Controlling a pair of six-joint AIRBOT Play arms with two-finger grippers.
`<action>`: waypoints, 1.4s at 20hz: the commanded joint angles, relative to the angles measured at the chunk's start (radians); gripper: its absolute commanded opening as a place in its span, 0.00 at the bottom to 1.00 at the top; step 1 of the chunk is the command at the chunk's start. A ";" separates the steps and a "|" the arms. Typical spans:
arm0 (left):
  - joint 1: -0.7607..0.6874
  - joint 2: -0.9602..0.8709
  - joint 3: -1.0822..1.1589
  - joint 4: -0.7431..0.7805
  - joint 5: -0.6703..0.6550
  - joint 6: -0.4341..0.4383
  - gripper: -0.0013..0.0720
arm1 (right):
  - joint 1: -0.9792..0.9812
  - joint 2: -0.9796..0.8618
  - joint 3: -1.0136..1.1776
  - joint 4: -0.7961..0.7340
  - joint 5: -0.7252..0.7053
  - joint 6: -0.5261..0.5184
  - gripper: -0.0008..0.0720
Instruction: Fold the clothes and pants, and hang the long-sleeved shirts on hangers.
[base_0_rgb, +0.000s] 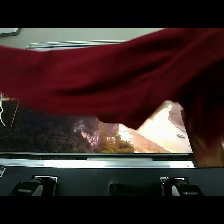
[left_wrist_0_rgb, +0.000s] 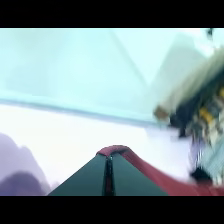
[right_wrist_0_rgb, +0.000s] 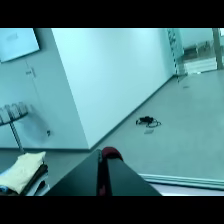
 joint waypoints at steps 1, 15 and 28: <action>0.005 0.048 0.021 0.107 0.001 -0.084 0.03 | 0.001 -0.018 0.038 -0.022 -0.077 0.051 0.05; 0.004 -0.758 -0.078 0.188 -0.110 -0.085 0.03 | 0.138 -1.094 0.038 -0.020 -0.004 0.167 0.05; 0.003 -1.086 -0.073 0.173 0.063 -0.084 0.03 | 0.097 -1.193 0.039 0.075 0.058 0.136 0.51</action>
